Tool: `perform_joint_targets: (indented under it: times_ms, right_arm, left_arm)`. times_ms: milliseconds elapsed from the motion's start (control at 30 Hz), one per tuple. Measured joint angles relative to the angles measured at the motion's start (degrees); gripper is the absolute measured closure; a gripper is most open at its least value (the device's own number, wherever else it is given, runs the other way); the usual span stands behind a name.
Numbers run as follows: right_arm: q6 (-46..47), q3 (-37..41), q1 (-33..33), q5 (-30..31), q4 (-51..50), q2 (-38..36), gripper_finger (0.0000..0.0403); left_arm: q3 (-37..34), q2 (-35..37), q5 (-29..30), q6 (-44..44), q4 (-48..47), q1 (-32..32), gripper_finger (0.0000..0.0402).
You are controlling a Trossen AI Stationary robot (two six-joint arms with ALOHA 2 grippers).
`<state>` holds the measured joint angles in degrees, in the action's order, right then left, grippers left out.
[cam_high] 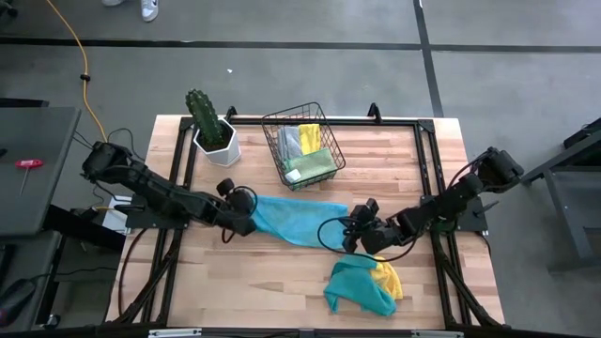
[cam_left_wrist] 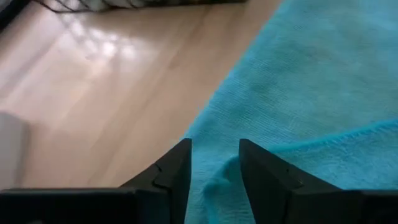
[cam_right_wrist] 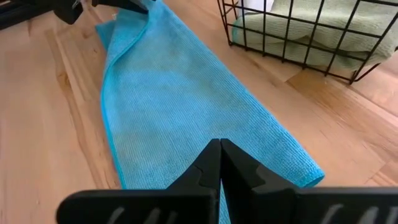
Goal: Fold microfiber towels
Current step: Fold the left blue microfiber cloth
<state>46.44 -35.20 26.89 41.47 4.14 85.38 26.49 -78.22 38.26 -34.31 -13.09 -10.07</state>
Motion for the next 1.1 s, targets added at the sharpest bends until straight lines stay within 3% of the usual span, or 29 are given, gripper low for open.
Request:
perform_joint_targets:
  times_ms: [433,567,733,933,1000,1100]
  right_arm:
    - [0.0,0.0,0.0,0.0,0.0,0.0,0.0403]
    - [0.0,0.0,0.0,0.0,-0.1,0.0,0.0403]
    - [0.0,0.0,0.0,0.0,-0.3,0.0,0.0403]
    - [0.0,0.0,0.0,-0.1,-0.9,0.0,0.0403]
    - [0.0,0.0,0.0,-0.1,-0.9,0.0,0.0403]
    - [0.1,0.0,0.0,-0.1,-0.9,0.0,0.0403]
  left_arm:
    - [-0.7,0.2,-6.5,3.0,-0.1,4.3,0.0275]
    - [-0.7,2.0,-10.5,3.2,-1.2,4.4,0.0275]
    - [-0.7,6.4,-11.4,4.2,-2.4,4.4,0.0275]
    - [-0.7,10.1,-26.5,5.6,-3.6,3.8,0.0275]
    - [-0.7,10.6,-24.5,6.0,-3.4,3.0,0.0275]
    - [-0.7,10.7,-16.8,6.2,-3.6,2.4,0.0275]
